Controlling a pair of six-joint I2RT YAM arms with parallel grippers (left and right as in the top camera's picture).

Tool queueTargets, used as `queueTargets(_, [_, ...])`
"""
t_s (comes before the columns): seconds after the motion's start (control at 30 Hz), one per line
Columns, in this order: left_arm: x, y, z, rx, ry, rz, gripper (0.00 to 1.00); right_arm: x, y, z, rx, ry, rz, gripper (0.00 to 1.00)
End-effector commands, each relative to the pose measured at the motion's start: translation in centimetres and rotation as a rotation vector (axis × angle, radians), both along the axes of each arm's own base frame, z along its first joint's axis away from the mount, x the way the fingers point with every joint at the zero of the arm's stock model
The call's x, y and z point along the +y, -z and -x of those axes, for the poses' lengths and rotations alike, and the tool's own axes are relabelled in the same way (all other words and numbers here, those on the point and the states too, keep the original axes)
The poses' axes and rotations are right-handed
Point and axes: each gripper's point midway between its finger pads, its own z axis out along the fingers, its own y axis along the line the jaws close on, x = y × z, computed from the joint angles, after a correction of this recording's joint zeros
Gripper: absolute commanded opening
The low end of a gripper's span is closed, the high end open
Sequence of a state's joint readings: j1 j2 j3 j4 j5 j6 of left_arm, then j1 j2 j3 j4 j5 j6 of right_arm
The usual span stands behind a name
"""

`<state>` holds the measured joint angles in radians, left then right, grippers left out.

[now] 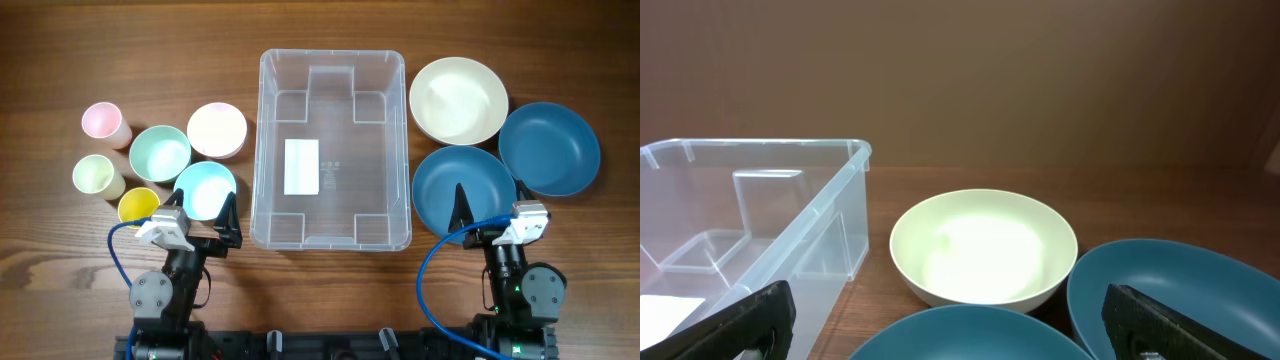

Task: Pack container

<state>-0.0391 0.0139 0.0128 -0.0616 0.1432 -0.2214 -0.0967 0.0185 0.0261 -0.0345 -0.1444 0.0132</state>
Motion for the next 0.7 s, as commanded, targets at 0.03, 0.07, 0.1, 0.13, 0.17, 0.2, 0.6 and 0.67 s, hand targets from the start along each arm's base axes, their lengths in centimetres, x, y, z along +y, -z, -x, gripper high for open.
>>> queueTargets(0.03, [0.2, 0.3, 0.0, 0.002, -0.007, -0.016, 1.0, -0.2, -0.1, 0.0, -0.008, 0.012, 0.012, 1.0])
queueTargets(0.07, [0.2, 0.3, 0.0, 0.002, -0.007, -0.016, 1.0, -0.2, -0.2, 0.0, -0.012, 0.013, 0.016, 1.0])
queueTargets(0.1, [0.2, 0.3, 0.0, 0.002, -0.007, -0.016, 1.0, -0.5, -0.4, 0.0, -0.019, 0.029, 0.048, 1.0])
queueTargets(0.13, [0.2, 0.3, 0.0, 0.002, -0.007, -0.016, 1.0, -0.8, -0.5, 0.0, -0.025, 0.045, 0.079, 1.0])
queueTargets(0.17, [0.2, 0.3, 0.0, 0.002, -0.007, -0.016, 1.0, -0.9, -0.5, 0.0, -0.025, 0.053, 0.113, 1.0])
queueTargets(0.2, [0.2, 0.3, 0.0, 0.002, -0.007, -0.016, 1.0, -0.9, -0.5, 0.0, -0.026, 0.052, 0.138, 1.0])
queueTargets(0.6, [0.2, 0.3, 0.0, 0.002, -0.007, -0.016, 1.0, -5.3, -0.8, 1.1, 0.071, 0.31, 0.036, 1.0])
queueTargets(0.67, [0.2, 0.3, 0.0, 0.002, -0.007, -0.016, 1.0, -5.7, -1.3, 1.1, 0.098, 0.33, 0.029, 1.0])
